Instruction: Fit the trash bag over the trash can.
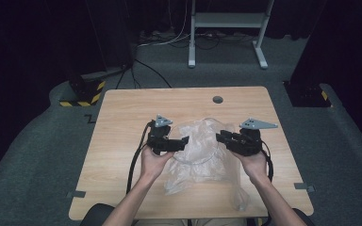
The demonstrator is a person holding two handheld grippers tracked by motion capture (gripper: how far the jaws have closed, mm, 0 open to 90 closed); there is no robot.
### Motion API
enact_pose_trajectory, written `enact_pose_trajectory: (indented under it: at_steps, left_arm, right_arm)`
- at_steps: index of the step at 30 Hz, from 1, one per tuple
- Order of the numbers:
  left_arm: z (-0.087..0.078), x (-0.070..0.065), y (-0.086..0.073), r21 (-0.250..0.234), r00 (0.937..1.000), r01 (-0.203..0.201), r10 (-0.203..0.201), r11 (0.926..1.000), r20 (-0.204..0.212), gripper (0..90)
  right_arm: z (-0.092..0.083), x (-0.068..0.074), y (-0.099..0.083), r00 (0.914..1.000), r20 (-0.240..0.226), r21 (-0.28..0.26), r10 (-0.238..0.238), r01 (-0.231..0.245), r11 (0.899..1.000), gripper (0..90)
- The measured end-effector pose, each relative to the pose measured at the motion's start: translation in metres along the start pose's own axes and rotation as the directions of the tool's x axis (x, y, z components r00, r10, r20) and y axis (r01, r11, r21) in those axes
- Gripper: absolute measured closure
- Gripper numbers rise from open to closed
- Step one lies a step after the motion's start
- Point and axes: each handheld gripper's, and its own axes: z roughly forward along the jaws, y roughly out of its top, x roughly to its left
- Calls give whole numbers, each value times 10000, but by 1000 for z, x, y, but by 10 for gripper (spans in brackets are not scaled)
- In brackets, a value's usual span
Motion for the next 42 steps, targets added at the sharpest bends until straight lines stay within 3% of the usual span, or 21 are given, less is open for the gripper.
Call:
enact_pose_trajectory:
  at_steps: [3, 7, 15, 21, 33, 34, 36, 42]
  left_arm:
    - [0, -2, 0, -11, 10000, -75, 75, 10000, 14, 188]
    - [-1, -2, 0, -18, 10000, -82, 83, 10000, 35, 189]
    - [-9, -1, -2, -199, 10000, -38, 37, 9998, -58, 189]
    - [-20, -1, -3, -567, 9998, -39, 29, 9984, -175, 187]
    - [-43, 2, -10, -1062, 9988, 191, -238, 9942, -432, 182]
    - [-43, 2, -10, -1132, 9981, 435, -480, 9926, -379, 182]
    - [-40, 3, -9, -1102, 9979, 558, -592, 9923, -272, 177]
    - [-34, 0, -10, -808, 9991, 326, -345, 9962, -228, 157]
  right_arm:
    - [1, 4, 1, 9996, -57, 55, -260, 261, 9996, 808]
    - [-1, 9, 3, 9971, 271, 16, -717, 716, 9974, 889]
    - [0, 16, 8, 9896, 432, -93, -1373, 1378, 9904, 899]
    - [3, 28, 16, 9797, 10, -313, -2004, 2004, 9792, 900]
    - [36, 54, 21, 9400, -915, 349, -3288, 3330, 9423, 899]
    - [39, 56, 20, 9372, -987, 418, -3346, 3398, 9396, 899]
    - [45, 60, 19, 9296, -1164, 587, -3496, 3578, 9319, 899]
    - [59, 70, 15, 9068, -1802, 1205, -3812, 4049, 9064, 898]
